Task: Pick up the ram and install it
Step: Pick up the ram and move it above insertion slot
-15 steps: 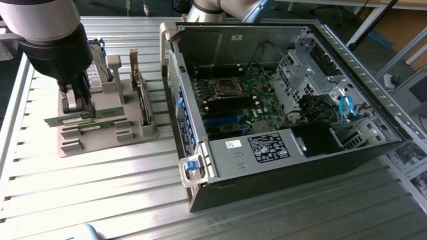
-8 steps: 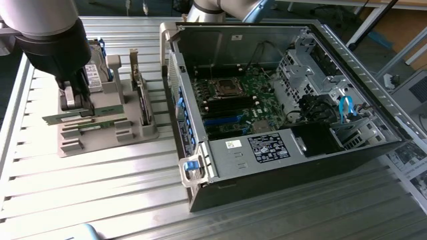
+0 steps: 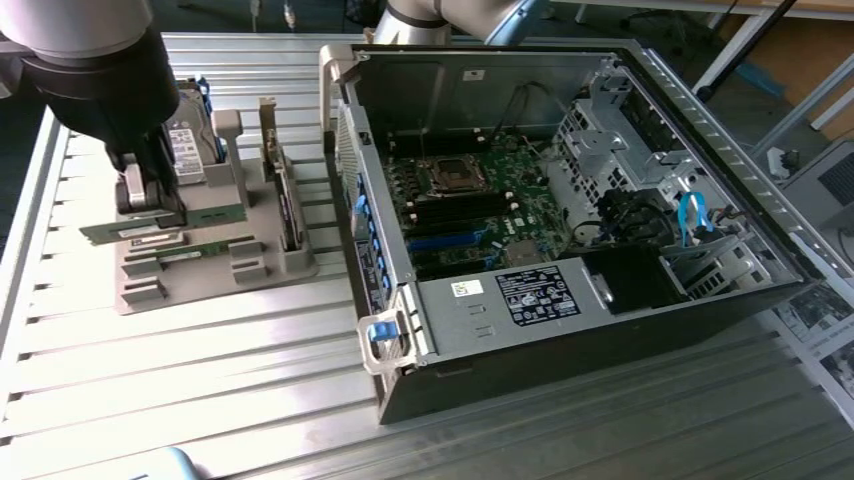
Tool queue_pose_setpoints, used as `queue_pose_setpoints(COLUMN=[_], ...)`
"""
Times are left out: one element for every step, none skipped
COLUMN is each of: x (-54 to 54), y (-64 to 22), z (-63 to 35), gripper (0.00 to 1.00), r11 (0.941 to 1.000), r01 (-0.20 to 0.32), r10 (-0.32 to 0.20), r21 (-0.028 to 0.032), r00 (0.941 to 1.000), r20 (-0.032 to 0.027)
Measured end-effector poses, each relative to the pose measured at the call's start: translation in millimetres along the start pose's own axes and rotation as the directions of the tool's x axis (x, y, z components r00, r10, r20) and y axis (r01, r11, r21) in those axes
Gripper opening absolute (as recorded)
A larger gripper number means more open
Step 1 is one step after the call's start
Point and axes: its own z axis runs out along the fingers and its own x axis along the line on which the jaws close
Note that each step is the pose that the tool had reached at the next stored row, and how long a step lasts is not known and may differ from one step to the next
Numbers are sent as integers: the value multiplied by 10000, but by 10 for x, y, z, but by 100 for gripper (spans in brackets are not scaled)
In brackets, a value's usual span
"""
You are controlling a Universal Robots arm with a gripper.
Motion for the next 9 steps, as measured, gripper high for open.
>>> queue_pose_setpoints(x=[1,1,1,3,3,4,5,5,6], y=[0,0,0,-1,-1,-1,-2,-2,-2], z=[-11,-24,-33,-62,-72,-84,-102,-115,-125], gripper=[13,13,13,13,13,13,13,13,13], r11=[10000,10000,10000,10000,10000,10000,10000,10000,10000], r01=[0,0,0,0,0,0,0,-1,0], r10=[0,0,0,0,0,0,0,1,0], r21=[0,-1,0,0,0,-1,0,0,0], r00=[10000,10000,10000,10000,10000,10000,10000,10000,10000], r20=[0,0,0,0,0,0,0,0,0])
